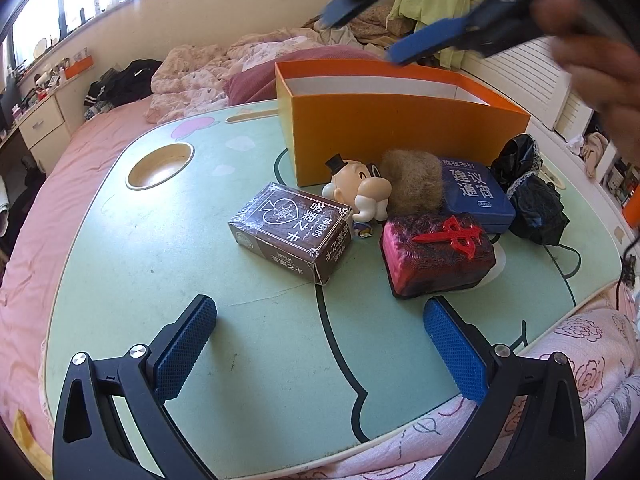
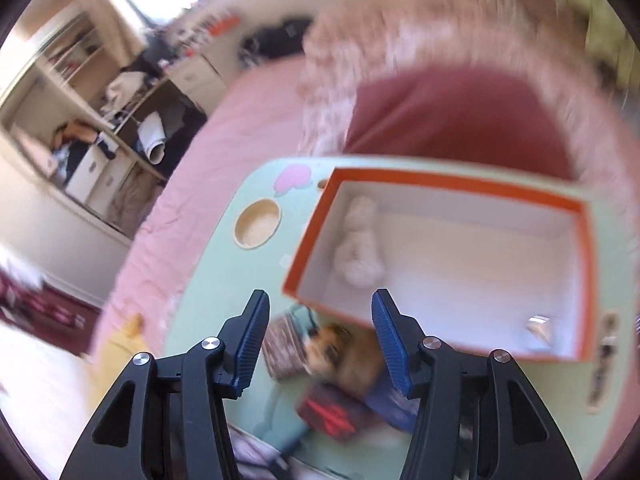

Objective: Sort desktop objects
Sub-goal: 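Grasp the white fluffy ball inside the orange box with the right gripper, then place the white fluffy ball on the table in front of the red box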

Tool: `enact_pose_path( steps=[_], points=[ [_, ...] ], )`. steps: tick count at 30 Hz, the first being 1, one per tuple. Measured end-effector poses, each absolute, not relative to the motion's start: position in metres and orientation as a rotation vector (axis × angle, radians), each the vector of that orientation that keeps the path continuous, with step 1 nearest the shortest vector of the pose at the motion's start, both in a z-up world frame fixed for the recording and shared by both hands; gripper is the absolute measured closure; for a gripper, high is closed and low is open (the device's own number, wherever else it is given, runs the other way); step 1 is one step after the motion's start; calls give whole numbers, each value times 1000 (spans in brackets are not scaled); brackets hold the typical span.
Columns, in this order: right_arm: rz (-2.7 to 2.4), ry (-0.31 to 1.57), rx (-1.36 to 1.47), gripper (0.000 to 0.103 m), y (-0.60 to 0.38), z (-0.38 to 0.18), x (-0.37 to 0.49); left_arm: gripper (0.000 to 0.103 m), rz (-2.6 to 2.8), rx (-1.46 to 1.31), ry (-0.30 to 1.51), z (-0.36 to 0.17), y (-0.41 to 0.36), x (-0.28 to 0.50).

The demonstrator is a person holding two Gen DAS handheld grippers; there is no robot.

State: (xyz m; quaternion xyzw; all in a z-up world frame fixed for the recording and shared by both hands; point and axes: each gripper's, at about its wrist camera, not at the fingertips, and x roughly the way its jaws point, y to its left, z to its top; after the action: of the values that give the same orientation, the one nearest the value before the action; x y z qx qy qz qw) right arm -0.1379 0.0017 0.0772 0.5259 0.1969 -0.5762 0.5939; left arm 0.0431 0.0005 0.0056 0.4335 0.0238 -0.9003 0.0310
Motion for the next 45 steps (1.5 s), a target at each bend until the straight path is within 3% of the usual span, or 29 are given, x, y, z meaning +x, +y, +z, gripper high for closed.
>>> enact_pose_path(
  steps=[4,8,11,14,19,25,36,37,38,39,41,45],
  points=[
    [-1426,574,1317,50,-38,45,-141,0,-2776,1330,77,6,0,43],
    [-1452,698,1400,58,-58,7,-136,0,-2776,1330,76,6,0,43],
    [-1505,721,1343,67,-59,8,-130,0,-2776,1331,83,7,-1,43],
    [-1520,707,1293,70,-52,17,-128,0,-2775,1332,82,7,-1,44],
    [-1558,518,1171,70,-10,63,-137,0,-2774,1331,84,7,-1,43],
    [-1586,435,1014,70,68,114,-135,0,-2774,1331,83,7,-1,43],
    [-1509,619,1046,69,136,43,-107,0,-2775,1329,84,7,-2,43],
    [-1531,586,1037,68,137,44,-109,0,-2775,1330,84,7,-2,43],
    [-1548,552,1035,57,138,46,-112,0,-2775,1330,84,6,-2,43],
    [-1570,479,1029,38,144,51,-115,0,-2774,1330,84,6,-2,43],
    [-1579,328,1007,18,159,61,-122,0,-2775,1329,84,7,-2,43],
    [-1609,293,967,16,184,66,-124,0,-2774,1329,84,6,-2,43]
  ],
)
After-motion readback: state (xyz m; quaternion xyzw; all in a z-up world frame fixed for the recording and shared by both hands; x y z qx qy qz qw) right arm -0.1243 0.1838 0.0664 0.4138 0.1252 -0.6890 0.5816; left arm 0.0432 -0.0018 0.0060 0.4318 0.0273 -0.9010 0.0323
